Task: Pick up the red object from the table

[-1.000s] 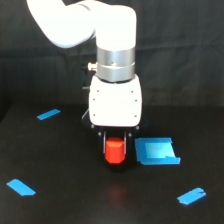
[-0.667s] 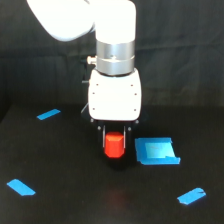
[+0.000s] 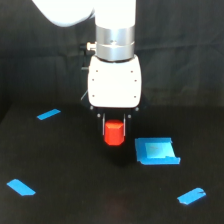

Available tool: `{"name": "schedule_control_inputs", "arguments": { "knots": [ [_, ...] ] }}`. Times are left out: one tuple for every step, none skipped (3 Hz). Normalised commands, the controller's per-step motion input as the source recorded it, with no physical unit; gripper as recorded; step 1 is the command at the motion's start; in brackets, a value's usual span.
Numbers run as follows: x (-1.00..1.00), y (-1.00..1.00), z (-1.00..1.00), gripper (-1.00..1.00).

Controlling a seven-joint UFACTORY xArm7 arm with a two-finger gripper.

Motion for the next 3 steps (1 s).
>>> {"name": "schedule_control_inputs", "arguments": {
  "knots": [
    [0.12, 0.03, 0.99, -1.0],
    [-0.09, 0.09, 0.83, -1.0],
    [-0.11, 0.08, 0.42, -1.0]
  ]
}}
